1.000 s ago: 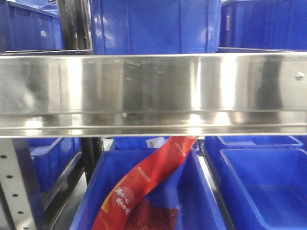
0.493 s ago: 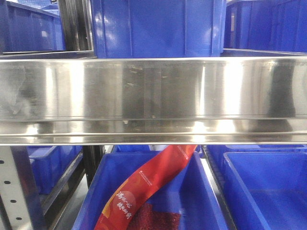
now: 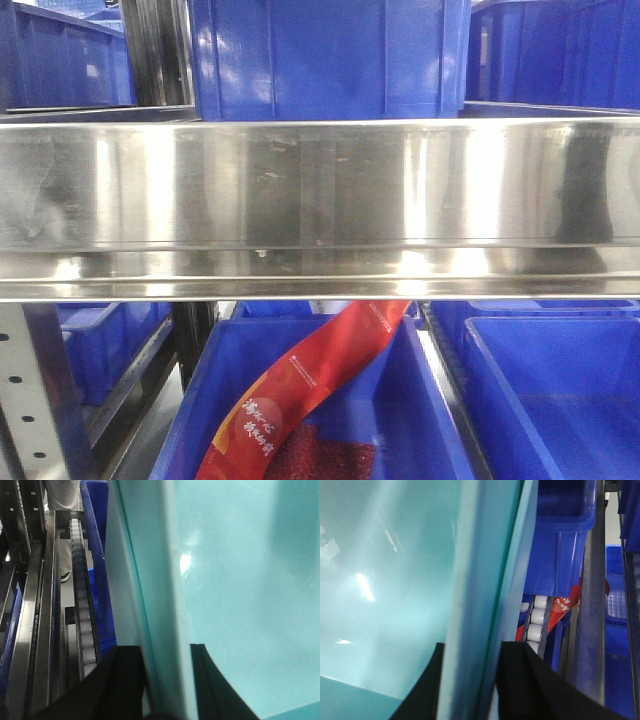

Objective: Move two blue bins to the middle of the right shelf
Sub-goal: 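Lower the cyan bin onto the upper shelf rollers with both grippers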

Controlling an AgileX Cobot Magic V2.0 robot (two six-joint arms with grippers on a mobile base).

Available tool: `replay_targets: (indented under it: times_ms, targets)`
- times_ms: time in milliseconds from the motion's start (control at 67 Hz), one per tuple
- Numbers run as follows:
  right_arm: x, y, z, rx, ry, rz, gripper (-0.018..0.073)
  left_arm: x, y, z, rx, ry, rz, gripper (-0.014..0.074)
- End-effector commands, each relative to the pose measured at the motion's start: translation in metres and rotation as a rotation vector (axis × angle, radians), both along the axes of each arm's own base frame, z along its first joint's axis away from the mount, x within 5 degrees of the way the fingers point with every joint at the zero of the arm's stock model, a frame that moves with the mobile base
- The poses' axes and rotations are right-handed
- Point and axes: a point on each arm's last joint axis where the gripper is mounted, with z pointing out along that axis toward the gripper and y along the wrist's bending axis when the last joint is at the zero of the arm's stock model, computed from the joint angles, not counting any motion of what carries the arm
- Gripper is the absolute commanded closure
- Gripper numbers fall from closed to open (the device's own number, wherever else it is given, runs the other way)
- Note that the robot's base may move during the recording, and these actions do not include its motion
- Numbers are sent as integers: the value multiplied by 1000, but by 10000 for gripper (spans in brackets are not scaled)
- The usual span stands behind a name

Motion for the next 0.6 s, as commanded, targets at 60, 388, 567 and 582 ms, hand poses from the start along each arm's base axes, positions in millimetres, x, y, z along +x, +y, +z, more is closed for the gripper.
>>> replay_targets:
  times_ms: [60,388,567,582]
  targets:
    - [-3,-4,14,33,-92,-20,711,-7,2,19,-60,-113,-4,707]
    - [-3,-4,14,33,-92,-20,711,-7,2,19,-60,-113,-4,707]
    - [-2,-4,15,36,-99,-21,711,-6,2,21,-70,-133,-2,707]
    - [-3,-4,15,34,-95,-20,711,-7,2,20,-68,-129,-2,707]
